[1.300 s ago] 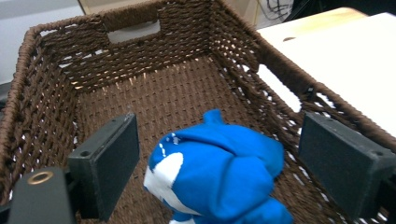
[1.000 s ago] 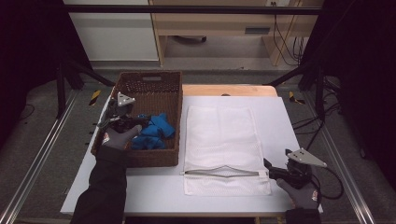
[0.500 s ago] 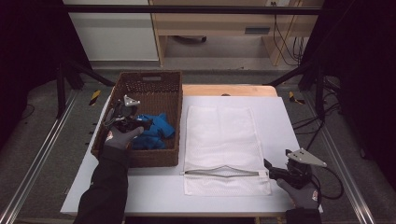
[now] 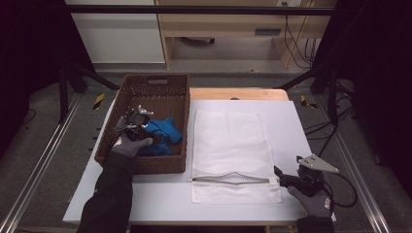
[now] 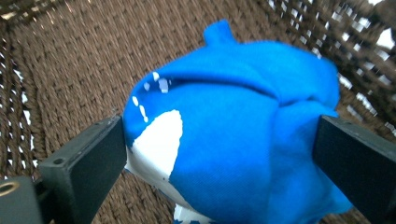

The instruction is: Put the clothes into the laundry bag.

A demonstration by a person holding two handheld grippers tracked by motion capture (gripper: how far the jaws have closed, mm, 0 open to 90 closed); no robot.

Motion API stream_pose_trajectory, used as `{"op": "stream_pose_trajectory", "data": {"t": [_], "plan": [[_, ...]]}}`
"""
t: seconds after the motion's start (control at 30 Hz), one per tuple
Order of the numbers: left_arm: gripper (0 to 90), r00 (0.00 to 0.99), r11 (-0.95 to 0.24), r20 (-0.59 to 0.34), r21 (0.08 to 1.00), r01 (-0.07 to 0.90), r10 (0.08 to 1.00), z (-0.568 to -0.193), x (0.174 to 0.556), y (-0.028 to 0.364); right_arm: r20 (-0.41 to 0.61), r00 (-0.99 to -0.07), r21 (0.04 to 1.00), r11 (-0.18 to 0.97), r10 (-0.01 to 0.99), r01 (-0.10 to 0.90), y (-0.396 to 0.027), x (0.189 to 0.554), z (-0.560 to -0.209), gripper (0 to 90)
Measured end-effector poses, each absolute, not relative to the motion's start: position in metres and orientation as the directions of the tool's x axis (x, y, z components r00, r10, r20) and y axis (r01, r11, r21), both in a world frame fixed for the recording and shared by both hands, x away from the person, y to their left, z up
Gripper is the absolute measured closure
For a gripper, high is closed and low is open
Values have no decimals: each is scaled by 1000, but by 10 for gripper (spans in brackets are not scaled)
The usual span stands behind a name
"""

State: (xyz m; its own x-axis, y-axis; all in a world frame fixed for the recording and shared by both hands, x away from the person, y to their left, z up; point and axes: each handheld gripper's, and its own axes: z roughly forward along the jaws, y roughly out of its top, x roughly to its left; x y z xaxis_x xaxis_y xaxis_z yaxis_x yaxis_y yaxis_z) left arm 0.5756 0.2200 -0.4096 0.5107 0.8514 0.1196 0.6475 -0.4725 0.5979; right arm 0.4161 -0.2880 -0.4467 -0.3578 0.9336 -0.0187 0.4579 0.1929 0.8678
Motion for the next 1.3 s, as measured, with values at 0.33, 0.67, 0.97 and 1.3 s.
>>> {"op": "stream_pose_trajectory", "data": {"t": [0.33, 0.67, 0.97, 1.3], "plan": [[59, 546, -531, 132, 501, 683, 827, -421, 579, 214, -21, -361, 865, 198, 932, 462, -287, 417, -448, 92], [277, 576, -561, 104, 420, 713, 811, -427, 582, 211, -27, -363, 863, 204, 932, 462, -286, 418, -449, 90], [591, 603, -561, 33, 409, 720, 797, -427, 583, 214, -16, -360, 862, 195, 933, 468, -287, 418, -450, 88], [709, 590, -531, 53, 507, 679, 806, -414, 575, 218, -23, -360, 862, 201, 933, 466, -288, 418, -451, 88]]}}
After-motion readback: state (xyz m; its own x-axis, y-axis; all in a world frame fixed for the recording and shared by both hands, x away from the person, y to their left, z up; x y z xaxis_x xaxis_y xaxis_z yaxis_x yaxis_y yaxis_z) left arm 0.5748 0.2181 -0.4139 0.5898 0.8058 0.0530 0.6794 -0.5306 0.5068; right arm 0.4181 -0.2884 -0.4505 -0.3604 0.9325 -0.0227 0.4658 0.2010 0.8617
